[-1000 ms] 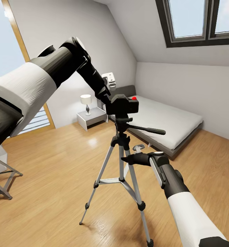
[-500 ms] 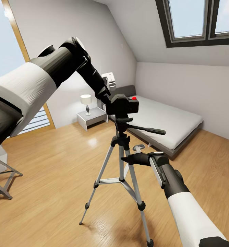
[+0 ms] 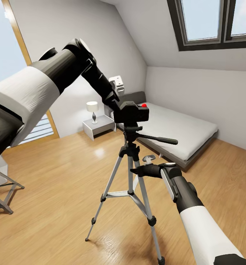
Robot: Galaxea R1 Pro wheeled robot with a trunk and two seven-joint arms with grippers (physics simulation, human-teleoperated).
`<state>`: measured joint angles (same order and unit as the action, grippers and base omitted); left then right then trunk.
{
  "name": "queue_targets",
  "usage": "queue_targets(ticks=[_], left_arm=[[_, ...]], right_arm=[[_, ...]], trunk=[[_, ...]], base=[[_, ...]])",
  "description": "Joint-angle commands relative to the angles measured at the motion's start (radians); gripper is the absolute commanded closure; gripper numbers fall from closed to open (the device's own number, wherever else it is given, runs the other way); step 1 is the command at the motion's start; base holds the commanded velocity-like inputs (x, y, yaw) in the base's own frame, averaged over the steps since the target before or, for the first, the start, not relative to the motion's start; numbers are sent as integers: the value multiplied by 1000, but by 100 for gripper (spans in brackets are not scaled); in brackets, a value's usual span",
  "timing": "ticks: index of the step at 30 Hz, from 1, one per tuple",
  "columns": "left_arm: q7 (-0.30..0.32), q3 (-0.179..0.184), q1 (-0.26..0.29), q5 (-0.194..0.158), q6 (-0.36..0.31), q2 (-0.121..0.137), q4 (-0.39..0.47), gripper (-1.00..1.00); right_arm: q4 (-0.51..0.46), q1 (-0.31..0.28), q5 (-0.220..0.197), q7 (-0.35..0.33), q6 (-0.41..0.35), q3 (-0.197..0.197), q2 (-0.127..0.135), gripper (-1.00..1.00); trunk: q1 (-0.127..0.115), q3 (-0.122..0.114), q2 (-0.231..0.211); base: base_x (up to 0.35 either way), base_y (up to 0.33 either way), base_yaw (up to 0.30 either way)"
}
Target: Attach the digital camera to the camera tripod in the bedroom.
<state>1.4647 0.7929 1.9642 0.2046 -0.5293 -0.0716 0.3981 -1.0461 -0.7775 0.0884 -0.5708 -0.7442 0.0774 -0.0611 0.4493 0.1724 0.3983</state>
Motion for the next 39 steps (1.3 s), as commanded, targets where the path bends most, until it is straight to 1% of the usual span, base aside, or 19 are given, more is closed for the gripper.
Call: queue_targets(ticks=[1, 6, 7, 12, 13, 16, 18, 19, 21, 23, 24, 30, 31, 34, 35, 37, 39], left_arm=[[5, -7, 1, 4, -11, 1, 1, -100], [0, -98, 1, 3, -11, 12, 5, -100], [-1, -147, 1, 3, -11, 18, 13, -100], [-6, -287, 1, 3, -13, 38, 53, -100], [-14, -344, 1, 4, -17, 50, 72, -100], [-30, -420, 1, 4, -26, 70, 97, -100], [-40, -461, 1, 5, -35, 83, 108, -100], [-48, -492, 1, 6, -48, 97, 114, -100], [-56, -512, 1, 6, -65, 113, 110, -100], [-67, -524, 1, 6, -90, 133, 99, -100], [-83, -532, 1, 7, -120, 153, 75, -100], [-146, -542, -4, 6, -219, 204, -58, -100], [-168, -543, -9, 7, -241, 214, -111, -100], [-211, -544, -27, 7, -261, 224, -201, -100], [-251, -544, -52, 7, -269, 227, -262, -100], [-305, -545, -84, 7, -274, 231, -311, -100], [-369, -545, -124, 7, -276, 234, -341, -100]], right_arm=[[3, 0, 51, -8, 2, 1, 0, 100], [3, 0, 51, -8, 2, 1, 0, 100], [3, 0, 51, -8, 2, 1, 0, 100], [3, 0, 51, -8, 2, 1, 0, 100], [3, 0, 51, -8, 2, 1, 0, 100], [3, 0, 51, -8, 2, 1, 0, 100], [3, 0, 51, -8, 2, 1, 0, 100], [3, 0, 51, -8, 2, 1, 1, 100], [3, 0, 51, -8, 2, 1, 1, 100], [3, 0, 51, -8, 2, 1, 1, 100], [3, 0, 51, -8, 2, 1, 1, 100], [4, 0, 51, -8, 2, 1, 1, 100], [4, 0, 51, -8, 2, 1, 1, 100], [5, 0, 51, -8, 2, 1, 1, 100], [5, 0, 51, -8, 1, 1, 3, 100], [5, 0, 51, -8, 2, 1, 8, 100], [6, 0, 50, -8, 1, 1, 13, 100]], trunk=[[1, 2, 2], [1, 2, 2], [1, 2, 2], [1, 2, 2], [1, 2, 2], [1, 2, 2], [1, 2, 2], [1, 2, 2], [1, 2, 2], [1, 2, 2], [1, 2, 2], [1, 2, 2], [1, 2, 2], [1, 2, 2], [1, 2, 2], [1, 2, 2], [1, 2, 2]], base=[[0, 0, 0], [0, 0, 0], [0, 0, 0], [0, 0, 0], [0, 0, 0], [0, 0, 0], [0, 0, 0], [0, 0, 0], [0, 0, 0], [0, 0, 0], [0, 0, 0], [0, 0, 0], [0, 0, 0], [0, 0, 0], [0, 0, 0], [0, 0, 0], [0, 0, 0]])
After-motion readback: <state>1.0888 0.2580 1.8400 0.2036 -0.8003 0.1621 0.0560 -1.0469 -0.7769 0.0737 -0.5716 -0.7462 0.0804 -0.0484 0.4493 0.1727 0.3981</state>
